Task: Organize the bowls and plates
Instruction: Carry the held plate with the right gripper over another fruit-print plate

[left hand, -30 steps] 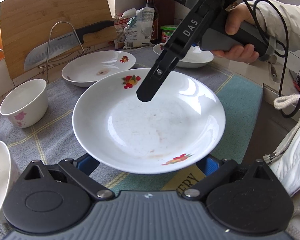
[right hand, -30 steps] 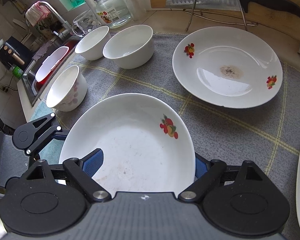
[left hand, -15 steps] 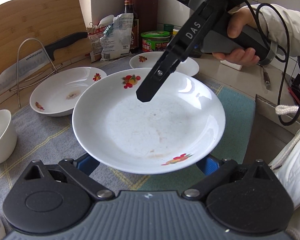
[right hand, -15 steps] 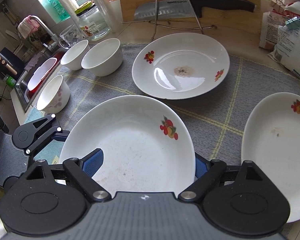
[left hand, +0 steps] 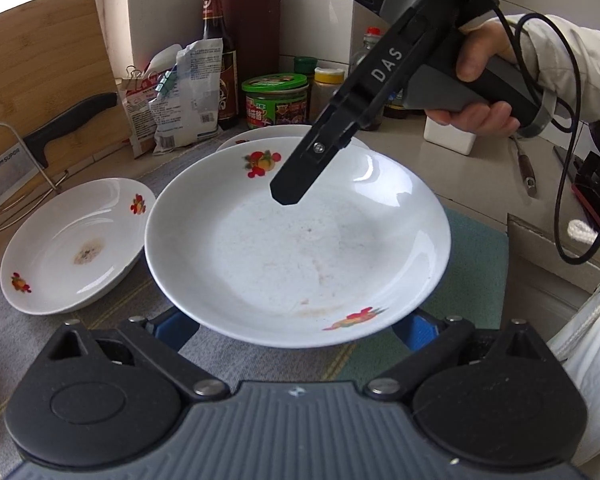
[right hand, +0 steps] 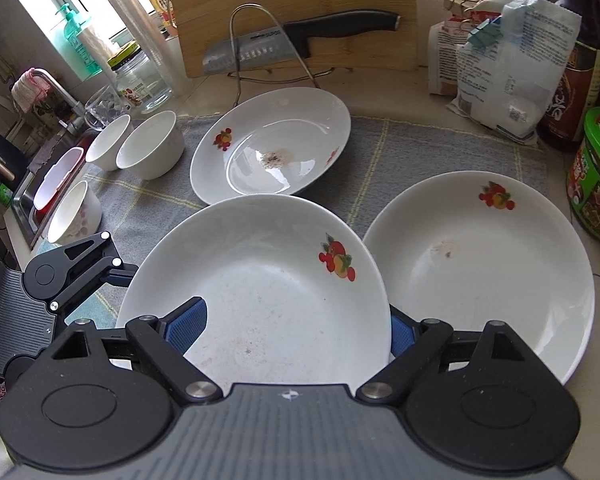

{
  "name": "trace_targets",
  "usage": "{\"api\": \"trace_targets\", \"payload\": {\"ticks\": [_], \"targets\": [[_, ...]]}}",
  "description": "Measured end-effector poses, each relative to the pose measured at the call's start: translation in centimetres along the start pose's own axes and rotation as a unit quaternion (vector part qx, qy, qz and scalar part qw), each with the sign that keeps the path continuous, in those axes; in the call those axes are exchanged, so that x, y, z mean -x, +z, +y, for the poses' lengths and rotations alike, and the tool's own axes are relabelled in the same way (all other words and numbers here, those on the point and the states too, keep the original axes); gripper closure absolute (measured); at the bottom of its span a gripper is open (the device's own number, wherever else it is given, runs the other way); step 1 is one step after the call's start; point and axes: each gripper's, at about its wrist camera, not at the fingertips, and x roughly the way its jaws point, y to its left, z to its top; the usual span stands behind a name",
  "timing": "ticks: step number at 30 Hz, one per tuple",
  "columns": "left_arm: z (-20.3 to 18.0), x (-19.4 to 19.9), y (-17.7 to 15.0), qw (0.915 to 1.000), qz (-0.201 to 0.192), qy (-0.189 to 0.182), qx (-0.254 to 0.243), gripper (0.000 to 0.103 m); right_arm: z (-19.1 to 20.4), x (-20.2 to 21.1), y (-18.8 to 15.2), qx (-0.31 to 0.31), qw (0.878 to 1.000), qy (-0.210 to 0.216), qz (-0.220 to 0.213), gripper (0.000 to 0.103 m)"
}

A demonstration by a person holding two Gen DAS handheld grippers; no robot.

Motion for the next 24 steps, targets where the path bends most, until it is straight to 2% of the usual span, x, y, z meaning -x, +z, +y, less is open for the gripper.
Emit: {"api": "trace_targets", "payload": {"ticks": [11, 24], "targets": [[-0.7, -4.1, 3.0, 0.9999, -0.003, -0.013, -0.004, 0.002, -4.4, 1.8, 0.0, -0.01, 1.0, -0.014, -0.013, 0.009], [-0.5, -7.7, 5.4, 0.9997, 0.004, -0.017, -0.015, 0.002, -8.7, 2.1, 0.6, -0.026, 0.999, -0.021, -0.021, 0.009]]}}
